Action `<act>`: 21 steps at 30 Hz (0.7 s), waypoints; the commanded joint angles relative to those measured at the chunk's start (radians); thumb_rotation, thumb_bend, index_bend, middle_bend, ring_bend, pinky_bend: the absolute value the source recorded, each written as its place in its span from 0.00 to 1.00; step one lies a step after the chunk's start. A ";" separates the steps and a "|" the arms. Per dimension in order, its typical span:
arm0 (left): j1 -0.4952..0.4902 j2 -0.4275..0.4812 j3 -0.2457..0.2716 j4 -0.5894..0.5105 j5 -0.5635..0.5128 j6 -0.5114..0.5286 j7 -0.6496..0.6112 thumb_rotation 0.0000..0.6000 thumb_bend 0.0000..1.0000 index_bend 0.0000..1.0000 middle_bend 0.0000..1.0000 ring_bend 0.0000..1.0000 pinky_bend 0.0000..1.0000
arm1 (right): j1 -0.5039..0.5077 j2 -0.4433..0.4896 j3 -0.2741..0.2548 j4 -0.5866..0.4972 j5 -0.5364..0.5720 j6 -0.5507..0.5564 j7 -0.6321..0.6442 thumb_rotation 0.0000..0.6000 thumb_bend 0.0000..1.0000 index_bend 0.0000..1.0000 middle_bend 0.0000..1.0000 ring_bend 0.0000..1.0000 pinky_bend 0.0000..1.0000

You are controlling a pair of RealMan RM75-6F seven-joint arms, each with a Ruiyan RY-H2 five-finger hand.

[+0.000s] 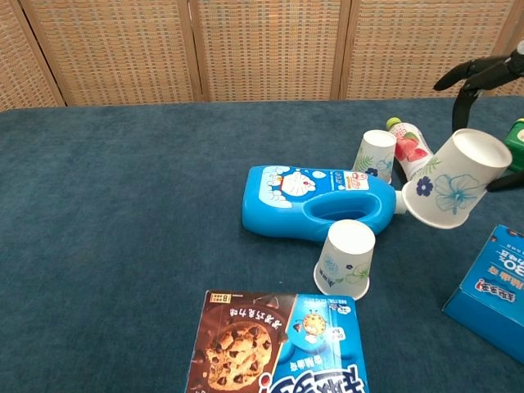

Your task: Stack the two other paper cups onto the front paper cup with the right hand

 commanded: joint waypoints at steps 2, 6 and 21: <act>-0.001 -0.001 -0.001 0.001 -0.004 -0.003 0.000 1.00 0.24 0.00 0.00 0.00 0.00 | 0.007 -0.034 -0.001 0.005 -0.003 -0.009 -0.006 1.00 0.13 0.51 0.20 0.00 0.05; -0.002 -0.001 -0.001 0.001 -0.003 -0.005 0.001 1.00 0.24 0.00 0.00 0.00 0.00 | 0.020 -0.069 0.011 0.014 0.016 -0.014 -0.023 1.00 0.13 0.51 0.20 0.00 0.05; -0.004 -0.003 -0.002 0.005 -0.009 -0.012 0.000 1.00 0.24 0.00 0.00 0.00 0.00 | 0.053 -0.147 0.018 0.022 0.064 -0.032 -0.090 1.00 0.13 0.51 0.20 0.00 0.05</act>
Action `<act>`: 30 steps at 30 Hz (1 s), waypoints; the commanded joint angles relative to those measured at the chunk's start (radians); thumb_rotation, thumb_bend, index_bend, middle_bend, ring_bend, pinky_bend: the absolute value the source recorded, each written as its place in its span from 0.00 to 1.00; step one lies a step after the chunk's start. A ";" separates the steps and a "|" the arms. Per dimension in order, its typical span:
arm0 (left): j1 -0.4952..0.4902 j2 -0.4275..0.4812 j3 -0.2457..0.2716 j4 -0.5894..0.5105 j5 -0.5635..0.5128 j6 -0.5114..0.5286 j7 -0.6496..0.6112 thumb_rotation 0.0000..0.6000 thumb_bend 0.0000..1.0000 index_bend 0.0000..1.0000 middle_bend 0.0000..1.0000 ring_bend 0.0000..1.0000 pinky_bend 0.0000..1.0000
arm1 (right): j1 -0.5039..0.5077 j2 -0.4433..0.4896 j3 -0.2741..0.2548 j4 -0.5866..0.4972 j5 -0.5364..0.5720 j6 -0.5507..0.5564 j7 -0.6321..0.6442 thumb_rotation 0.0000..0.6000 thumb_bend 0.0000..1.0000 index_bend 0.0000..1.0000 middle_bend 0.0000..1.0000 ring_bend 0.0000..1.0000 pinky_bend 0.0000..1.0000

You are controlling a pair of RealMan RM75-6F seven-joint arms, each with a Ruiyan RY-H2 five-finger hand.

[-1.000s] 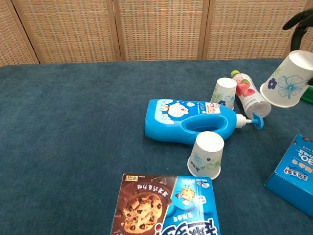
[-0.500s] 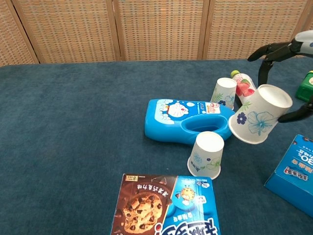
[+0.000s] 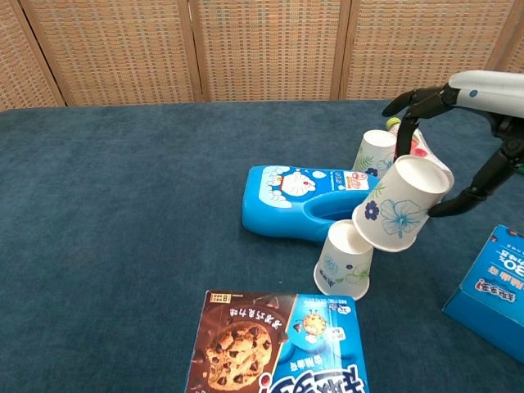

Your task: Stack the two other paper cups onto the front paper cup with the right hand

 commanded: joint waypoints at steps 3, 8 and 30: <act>-0.002 -0.001 0.002 0.000 0.001 -0.004 0.003 1.00 0.24 0.00 0.00 0.00 0.00 | 0.007 -0.019 0.002 0.003 0.007 0.002 -0.014 1.00 0.13 0.51 0.20 0.00 0.05; -0.002 -0.001 0.003 -0.002 0.004 -0.002 0.004 1.00 0.24 0.00 0.00 0.00 0.00 | 0.017 -0.043 0.008 0.019 0.011 0.004 -0.028 1.00 0.13 0.51 0.20 0.00 0.05; -0.002 -0.001 0.003 -0.003 0.002 -0.004 0.003 1.00 0.24 0.00 0.00 0.00 0.00 | 0.032 -0.094 0.005 0.047 0.035 0.019 -0.078 1.00 0.13 0.51 0.19 0.00 0.05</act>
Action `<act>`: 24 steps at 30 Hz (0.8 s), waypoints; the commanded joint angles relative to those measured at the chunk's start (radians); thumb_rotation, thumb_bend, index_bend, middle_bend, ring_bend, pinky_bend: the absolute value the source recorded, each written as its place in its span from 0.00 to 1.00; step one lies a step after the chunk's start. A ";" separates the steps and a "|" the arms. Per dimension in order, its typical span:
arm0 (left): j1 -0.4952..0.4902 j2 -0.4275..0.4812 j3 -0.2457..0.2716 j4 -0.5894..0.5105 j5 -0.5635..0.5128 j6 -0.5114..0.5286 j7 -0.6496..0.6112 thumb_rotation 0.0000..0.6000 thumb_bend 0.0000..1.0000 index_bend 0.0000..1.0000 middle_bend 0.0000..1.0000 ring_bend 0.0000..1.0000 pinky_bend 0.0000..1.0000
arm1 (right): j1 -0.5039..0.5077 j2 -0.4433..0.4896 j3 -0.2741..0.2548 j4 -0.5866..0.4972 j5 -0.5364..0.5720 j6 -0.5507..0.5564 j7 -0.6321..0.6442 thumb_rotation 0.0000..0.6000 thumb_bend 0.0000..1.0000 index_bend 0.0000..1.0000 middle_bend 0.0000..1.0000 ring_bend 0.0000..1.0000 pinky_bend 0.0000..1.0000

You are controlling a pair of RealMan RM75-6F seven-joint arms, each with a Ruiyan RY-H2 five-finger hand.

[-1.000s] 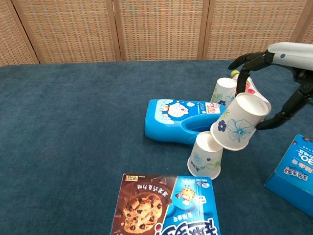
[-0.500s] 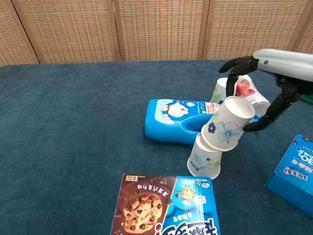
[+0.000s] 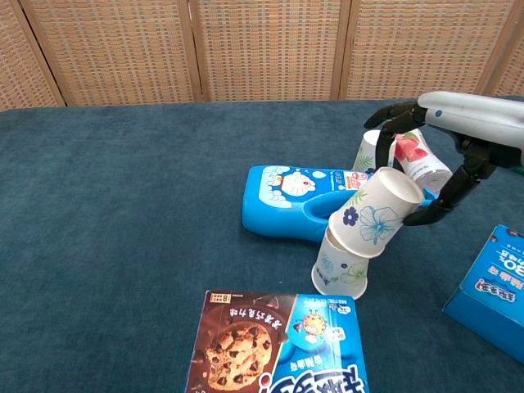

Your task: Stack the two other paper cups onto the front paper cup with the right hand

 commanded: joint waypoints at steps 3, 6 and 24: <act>0.000 0.001 0.001 0.000 0.002 0.001 -0.001 1.00 0.24 0.00 0.00 0.00 0.00 | 0.000 0.015 -0.014 -0.037 -0.021 0.002 -0.022 1.00 0.13 0.51 0.17 0.00 0.05; 0.003 0.002 0.001 -0.001 0.005 0.007 -0.005 1.00 0.24 0.00 0.00 0.00 0.00 | 0.000 0.015 -0.026 -0.046 -0.016 -0.004 -0.037 1.00 0.13 0.51 0.16 0.00 0.05; 0.003 0.001 0.000 0.002 0.008 0.010 -0.010 1.00 0.24 0.00 0.00 0.00 0.00 | 0.003 -0.002 -0.033 -0.027 -0.015 -0.004 -0.045 1.00 0.13 0.37 0.04 0.00 0.01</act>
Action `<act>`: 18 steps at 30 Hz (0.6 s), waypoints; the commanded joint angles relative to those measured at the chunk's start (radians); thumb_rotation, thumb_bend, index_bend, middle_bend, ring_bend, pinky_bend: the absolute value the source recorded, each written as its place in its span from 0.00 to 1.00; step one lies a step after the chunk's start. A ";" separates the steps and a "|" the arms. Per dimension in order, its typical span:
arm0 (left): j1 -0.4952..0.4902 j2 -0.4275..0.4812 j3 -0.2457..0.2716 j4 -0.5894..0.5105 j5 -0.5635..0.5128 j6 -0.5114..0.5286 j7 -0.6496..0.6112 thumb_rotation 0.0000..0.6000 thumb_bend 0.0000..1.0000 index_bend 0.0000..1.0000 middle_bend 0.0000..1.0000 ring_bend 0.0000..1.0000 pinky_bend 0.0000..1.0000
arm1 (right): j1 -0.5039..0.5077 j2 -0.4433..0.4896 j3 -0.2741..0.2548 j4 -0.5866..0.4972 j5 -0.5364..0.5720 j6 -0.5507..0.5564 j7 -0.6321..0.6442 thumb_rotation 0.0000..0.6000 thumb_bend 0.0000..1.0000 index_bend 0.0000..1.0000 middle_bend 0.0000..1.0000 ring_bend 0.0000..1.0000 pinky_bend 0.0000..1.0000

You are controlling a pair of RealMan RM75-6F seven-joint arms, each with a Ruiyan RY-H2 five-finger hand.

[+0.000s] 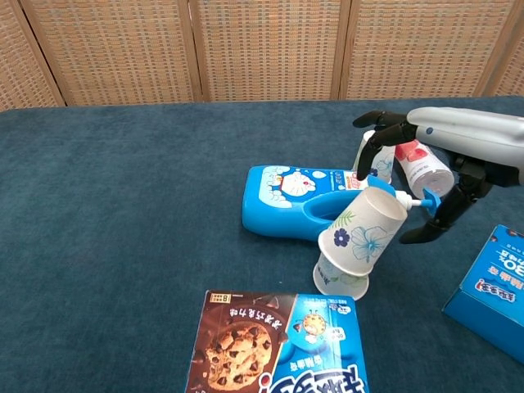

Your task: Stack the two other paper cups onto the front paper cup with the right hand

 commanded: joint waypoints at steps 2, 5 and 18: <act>0.001 0.000 0.000 0.000 0.001 0.002 -0.001 1.00 0.24 0.00 0.00 0.00 0.00 | 0.001 0.005 0.006 0.002 0.008 0.002 -0.001 1.00 0.13 0.37 0.04 0.00 0.01; 0.001 0.000 0.001 0.001 0.001 0.001 -0.002 1.00 0.24 0.00 0.00 0.00 0.00 | 0.006 0.017 0.021 0.002 0.026 0.003 -0.003 1.00 0.13 0.37 0.04 0.00 0.01; 0.002 0.001 0.000 -0.002 0.002 0.004 0.001 1.00 0.24 0.00 0.00 0.00 0.00 | 0.037 0.064 0.084 -0.017 0.120 0.019 -0.052 1.00 0.13 0.37 0.04 0.00 0.01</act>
